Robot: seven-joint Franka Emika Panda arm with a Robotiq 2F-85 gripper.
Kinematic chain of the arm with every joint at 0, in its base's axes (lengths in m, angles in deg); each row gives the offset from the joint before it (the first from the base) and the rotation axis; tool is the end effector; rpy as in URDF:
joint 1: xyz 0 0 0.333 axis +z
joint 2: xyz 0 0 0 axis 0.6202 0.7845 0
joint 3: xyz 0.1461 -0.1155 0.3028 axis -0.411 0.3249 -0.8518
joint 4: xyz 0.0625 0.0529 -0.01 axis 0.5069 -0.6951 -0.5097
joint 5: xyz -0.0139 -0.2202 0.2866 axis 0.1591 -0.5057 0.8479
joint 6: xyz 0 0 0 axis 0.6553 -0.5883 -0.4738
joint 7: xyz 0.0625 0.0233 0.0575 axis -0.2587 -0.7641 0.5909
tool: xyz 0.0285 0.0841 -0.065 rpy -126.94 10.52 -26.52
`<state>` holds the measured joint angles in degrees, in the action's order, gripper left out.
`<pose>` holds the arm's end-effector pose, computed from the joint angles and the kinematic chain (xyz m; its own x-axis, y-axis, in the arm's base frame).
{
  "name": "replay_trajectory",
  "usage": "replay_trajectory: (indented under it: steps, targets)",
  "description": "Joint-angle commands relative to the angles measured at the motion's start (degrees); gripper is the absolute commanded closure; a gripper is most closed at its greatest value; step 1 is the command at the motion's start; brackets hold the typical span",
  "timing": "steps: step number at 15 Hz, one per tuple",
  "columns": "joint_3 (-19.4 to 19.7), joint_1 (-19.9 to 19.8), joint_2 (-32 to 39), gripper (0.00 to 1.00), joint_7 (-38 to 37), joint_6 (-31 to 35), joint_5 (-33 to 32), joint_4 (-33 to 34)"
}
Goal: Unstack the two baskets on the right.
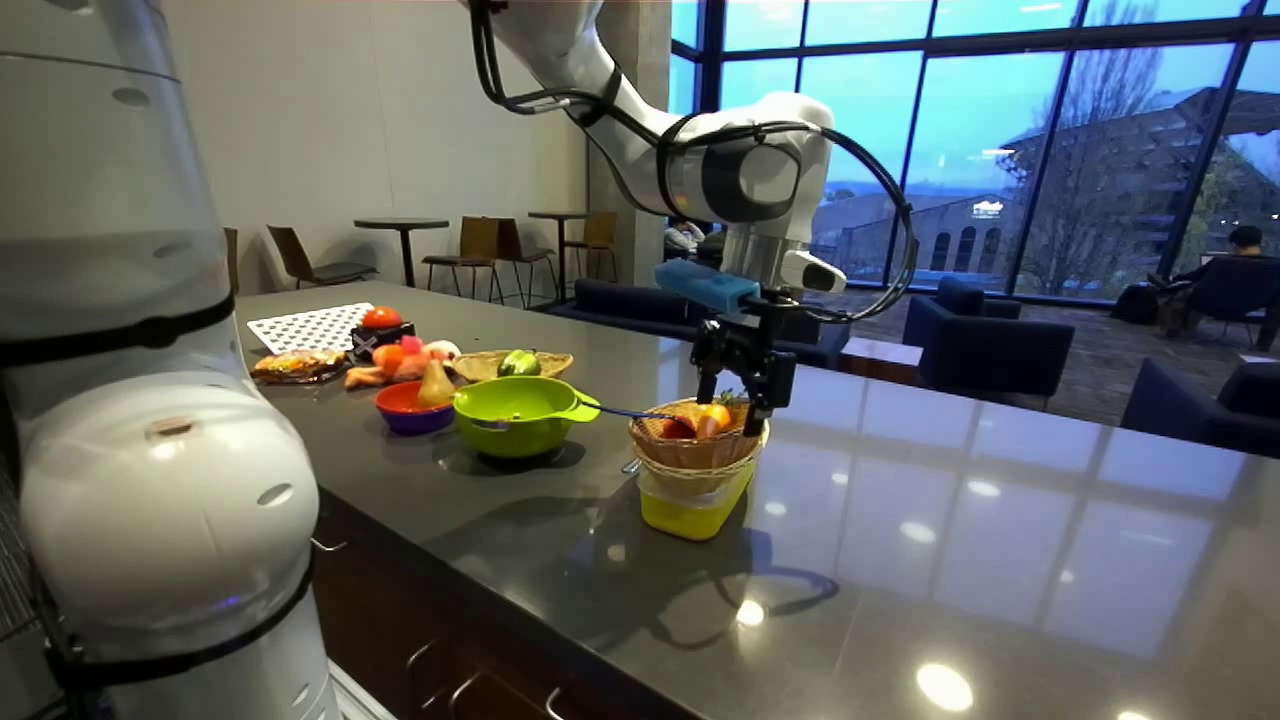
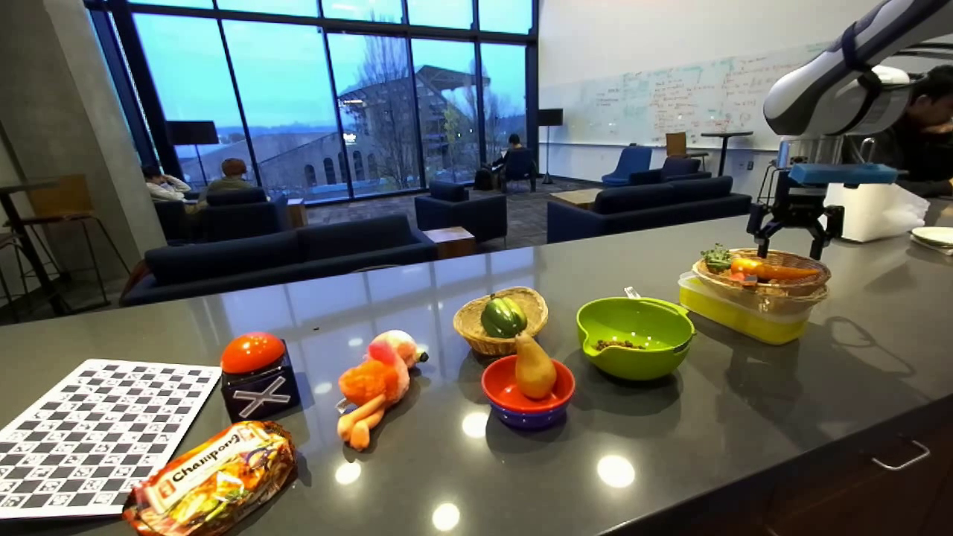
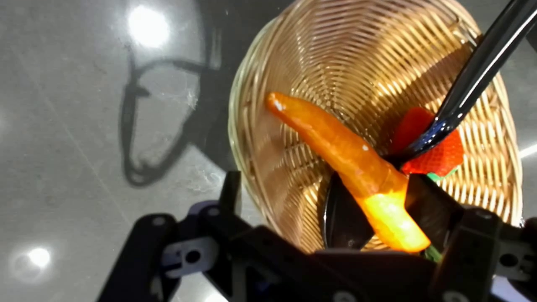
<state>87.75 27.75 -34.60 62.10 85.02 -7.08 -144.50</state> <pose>0.4451 -0.1741 0.4463 0.8742 -0.4706 -0.1193 -0.4789 -0.8763 -0.0523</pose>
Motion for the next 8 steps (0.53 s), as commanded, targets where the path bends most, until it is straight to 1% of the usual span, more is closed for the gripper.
replay_trajectory:
  steps: [1, 2, 3, 5, 7, 8]
  targets:
    - [0.2, -0.4, 1.2, 0.00, 1.1, 0.1, 0.1, 1.1]
    - [0.3, -0.4, 1.3, 0.03, 1.2, 0.1, 0.3, 1.0]
    - [0.3, -0.4, 1.5, 0.27, 1.6, 0.2, 0.6, 1.1]
    - [0.3, -0.3, 1.6, 0.30, 2.0, 0.4, 0.9, 1.0]
    - [0.2, -0.3, 1.7, 0.44, 2.4, 0.5, 0.9, 1.0]
    - [0.2, -0.3, 1.7, 0.54, 2.6, 0.6, 0.8, 1.0]
